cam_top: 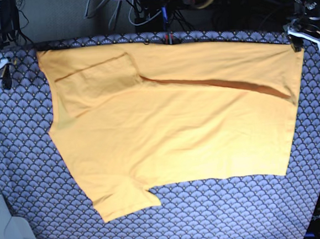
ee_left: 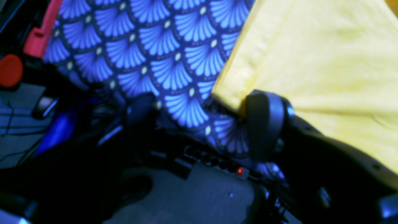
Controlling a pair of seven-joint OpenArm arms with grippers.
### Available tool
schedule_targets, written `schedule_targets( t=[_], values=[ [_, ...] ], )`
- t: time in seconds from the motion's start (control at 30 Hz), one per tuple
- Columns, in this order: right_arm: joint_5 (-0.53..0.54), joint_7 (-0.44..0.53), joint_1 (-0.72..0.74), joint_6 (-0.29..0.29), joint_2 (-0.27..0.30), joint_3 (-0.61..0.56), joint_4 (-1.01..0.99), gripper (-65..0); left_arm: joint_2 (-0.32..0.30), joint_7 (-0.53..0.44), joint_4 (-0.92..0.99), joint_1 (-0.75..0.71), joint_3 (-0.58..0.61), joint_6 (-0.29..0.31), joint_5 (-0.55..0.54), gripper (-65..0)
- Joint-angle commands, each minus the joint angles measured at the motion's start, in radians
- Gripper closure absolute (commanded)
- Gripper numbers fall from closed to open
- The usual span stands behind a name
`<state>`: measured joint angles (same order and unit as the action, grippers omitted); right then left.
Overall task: Fold the T-shirt properly
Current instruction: 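Release the shirt edge and raise both grippers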
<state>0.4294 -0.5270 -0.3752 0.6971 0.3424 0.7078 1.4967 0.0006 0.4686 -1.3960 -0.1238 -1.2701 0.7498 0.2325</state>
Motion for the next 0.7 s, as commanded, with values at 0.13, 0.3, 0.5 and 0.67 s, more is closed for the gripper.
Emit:
schedule_targets(
  t=[0.13, 0.3, 0.5, 0.67],
  values=[
    [0.016, -0.048, 0.083, 0.001, 0.025, -0.001, 0.020, -32.2, 0.002, 0.071, -0.004, -0.010, 0.036, -0.052, 0.087, -42.5],
    [0.016, -0.055, 0.112, 0.001, 0.024, -0.078, 0.018, -32.2, 0.043, 0.077, -0.023, -0.003, 0.031, -0.052, 0.089, -42.5],
    [0.016, -0.057, 0.135, 0.001, 0.017, -0.129, 0.015, -32.1, 0.095, 0.077, -0.115, -0.007, 0.036, -0.052, 0.095, -42.5],
    [0.016, -0.057, 0.138, 0.001, 0.021, -0.133, 0.020, -32.1, 0.131, 0.078, -0.185, -0.012, 0.037, -0.052, 0.090, -42.5]
  ],
)
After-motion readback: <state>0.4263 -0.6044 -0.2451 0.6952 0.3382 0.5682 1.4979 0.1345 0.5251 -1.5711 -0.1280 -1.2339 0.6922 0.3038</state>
